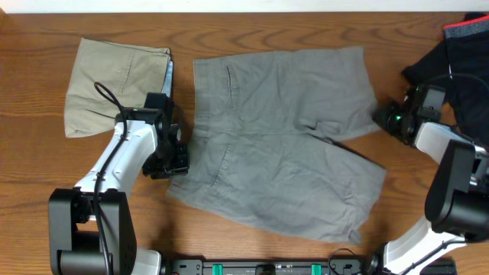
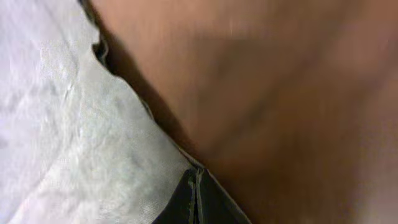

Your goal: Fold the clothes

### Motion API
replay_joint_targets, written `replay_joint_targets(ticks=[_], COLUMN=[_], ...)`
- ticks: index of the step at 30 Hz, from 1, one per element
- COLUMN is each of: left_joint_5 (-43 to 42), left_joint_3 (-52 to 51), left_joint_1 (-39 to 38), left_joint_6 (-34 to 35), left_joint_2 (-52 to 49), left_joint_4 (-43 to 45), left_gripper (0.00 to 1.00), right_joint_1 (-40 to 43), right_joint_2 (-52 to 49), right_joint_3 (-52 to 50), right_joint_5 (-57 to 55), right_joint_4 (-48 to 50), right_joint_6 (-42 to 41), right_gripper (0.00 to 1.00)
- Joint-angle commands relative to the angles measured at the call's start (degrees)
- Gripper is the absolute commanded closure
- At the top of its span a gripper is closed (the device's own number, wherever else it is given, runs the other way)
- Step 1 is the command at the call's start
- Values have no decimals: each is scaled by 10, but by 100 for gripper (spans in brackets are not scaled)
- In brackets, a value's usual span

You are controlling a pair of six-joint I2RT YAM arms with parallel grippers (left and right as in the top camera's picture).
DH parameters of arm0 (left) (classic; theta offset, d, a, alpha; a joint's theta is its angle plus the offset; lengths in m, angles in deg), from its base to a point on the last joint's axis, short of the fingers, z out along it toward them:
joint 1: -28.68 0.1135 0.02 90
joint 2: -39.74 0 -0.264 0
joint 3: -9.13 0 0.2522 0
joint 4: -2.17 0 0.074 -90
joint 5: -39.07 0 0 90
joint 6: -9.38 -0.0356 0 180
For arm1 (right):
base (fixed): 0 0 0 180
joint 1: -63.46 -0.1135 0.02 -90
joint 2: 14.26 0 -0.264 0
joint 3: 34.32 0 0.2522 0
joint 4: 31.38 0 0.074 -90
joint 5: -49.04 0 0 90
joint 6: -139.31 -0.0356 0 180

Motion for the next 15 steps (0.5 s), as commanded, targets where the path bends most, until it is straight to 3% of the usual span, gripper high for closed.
replay_joint_targets(ticks=[1,6,8,12,15], left_joint_5=[-35,-97,-105,-112,-133], left_joint_3=[14,26,29,32,32], left_joint_1=[3,3,3,3,3], left_joint_6=[-3,-23,-23,-33,-60], left_joint_2=[5,5,5,5,5], left_joint_4=[13,48,60,64,54], left_gripper=[58,57,54,53,53], right_joint_1=[-1,2,6,13,14], right_joint_2=[-58,-51,-32,41,123], right_joint_3=[-19,-14,-8,-7,-7], right_joint_5=[-97,-17,52,121,135], right_joint_4=[38,165,194,186,125], right_joint_6=[-31,-21,-3,16,32], right_gripper=[99,97,85,74,70])
